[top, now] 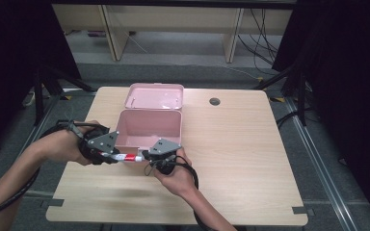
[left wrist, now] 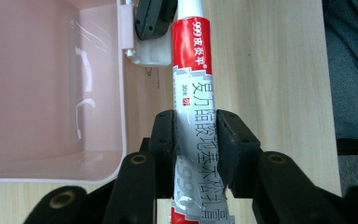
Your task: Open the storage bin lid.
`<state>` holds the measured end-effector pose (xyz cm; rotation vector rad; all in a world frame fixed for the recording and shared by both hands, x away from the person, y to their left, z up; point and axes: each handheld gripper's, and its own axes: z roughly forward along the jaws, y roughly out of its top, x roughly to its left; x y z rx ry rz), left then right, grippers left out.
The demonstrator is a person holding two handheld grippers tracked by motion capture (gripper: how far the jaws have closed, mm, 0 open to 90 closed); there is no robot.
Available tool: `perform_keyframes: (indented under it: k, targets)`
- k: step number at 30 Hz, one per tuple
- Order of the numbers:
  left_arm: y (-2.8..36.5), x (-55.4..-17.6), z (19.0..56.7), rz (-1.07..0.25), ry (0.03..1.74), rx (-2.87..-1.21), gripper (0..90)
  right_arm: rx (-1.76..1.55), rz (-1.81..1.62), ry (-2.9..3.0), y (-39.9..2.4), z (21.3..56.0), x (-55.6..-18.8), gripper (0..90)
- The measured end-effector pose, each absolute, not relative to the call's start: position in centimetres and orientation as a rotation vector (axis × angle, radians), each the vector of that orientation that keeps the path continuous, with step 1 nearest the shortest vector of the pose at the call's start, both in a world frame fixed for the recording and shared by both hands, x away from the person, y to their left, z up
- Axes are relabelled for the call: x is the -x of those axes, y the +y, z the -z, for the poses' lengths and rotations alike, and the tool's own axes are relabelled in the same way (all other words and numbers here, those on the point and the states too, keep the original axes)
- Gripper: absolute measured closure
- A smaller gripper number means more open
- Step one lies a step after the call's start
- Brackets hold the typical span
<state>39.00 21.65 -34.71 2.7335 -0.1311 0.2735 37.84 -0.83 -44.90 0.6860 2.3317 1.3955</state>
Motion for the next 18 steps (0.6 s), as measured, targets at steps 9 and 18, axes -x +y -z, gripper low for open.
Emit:
perform_keyframes:
  k: [9, 18]
  targets:
    - [21.8, -39.7, 34.4, -0.283, -0.115, -2.728, 68.5, -0.672, -1.388, 2.325, -0.9, 44.9, -37.9, 90.0]
    - [21.9, -40.6, 33.8, -0.299, -0.093, -2.718, 68.5, -0.711, -1.403, 2.331, -0.8, 44.9, -37.7, 90.0]
